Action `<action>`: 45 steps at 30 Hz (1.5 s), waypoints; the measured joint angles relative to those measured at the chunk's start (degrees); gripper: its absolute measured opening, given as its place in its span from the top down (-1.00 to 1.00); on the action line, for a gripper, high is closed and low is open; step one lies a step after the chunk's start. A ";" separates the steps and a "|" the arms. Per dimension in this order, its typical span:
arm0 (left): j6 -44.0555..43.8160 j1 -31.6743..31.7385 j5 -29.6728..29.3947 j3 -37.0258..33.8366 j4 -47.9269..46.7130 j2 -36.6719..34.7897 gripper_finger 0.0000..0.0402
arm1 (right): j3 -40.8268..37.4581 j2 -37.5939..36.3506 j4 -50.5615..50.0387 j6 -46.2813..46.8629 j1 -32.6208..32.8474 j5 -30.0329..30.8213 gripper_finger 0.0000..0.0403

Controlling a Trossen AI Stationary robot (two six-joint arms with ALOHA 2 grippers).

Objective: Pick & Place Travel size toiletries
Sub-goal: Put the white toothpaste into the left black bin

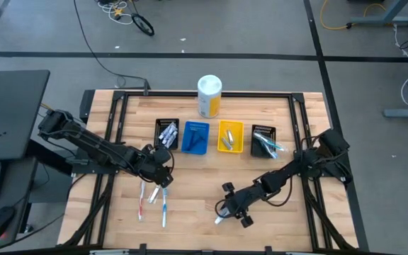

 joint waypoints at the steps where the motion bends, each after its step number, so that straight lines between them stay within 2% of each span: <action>1: 0.00 -0.02 0.00 0.00 -0.02 0.00 0.13 | 0.00 0.23 -0.16 0.00 0.01 -0.38 0.17; 5: 0.00 0.00 0.00 0.00 0.01 0.00 0.13 | 0.02 2.07 -0.46 0.02 0.01 -2.83 0.11; 14: 0.00 -0.02 -0.21 0.00 0.00 0.00 0.13 | 0.04 2.64 -0.59 1.65 -0.98 -1.19 0.11; 23: 0.20 -0.02 -0.22 0.00 -0.01 0.00 0.13 | 0.09 2.57 -0.74 4.55 -2.65 -1.90 0.47; 30: 0.24 -0.02 -1.78 0.00 0.88 0.00 0.13 | 0.09 0.69 -0.21 2.48 -4.81 -1.30 0.53; 35: 4.72 0.33 -2.84 0.00 7.73 0.00 0.13 | 0.11 -2.39 0.26 -6.78 -8.18 6.81 0.53; 42: 15.37 1.61 -0.84 0.00 21.20 0.00 0.13 | 0.11 -3.28 5.23 -24.59 -13.38 29.93 0.53; 45: 18.65 2.73 0.25 0.02 24.08 0.00 0.13 | 0.11 -3.30 10.54 -29.40 -15.41 30.37 0.53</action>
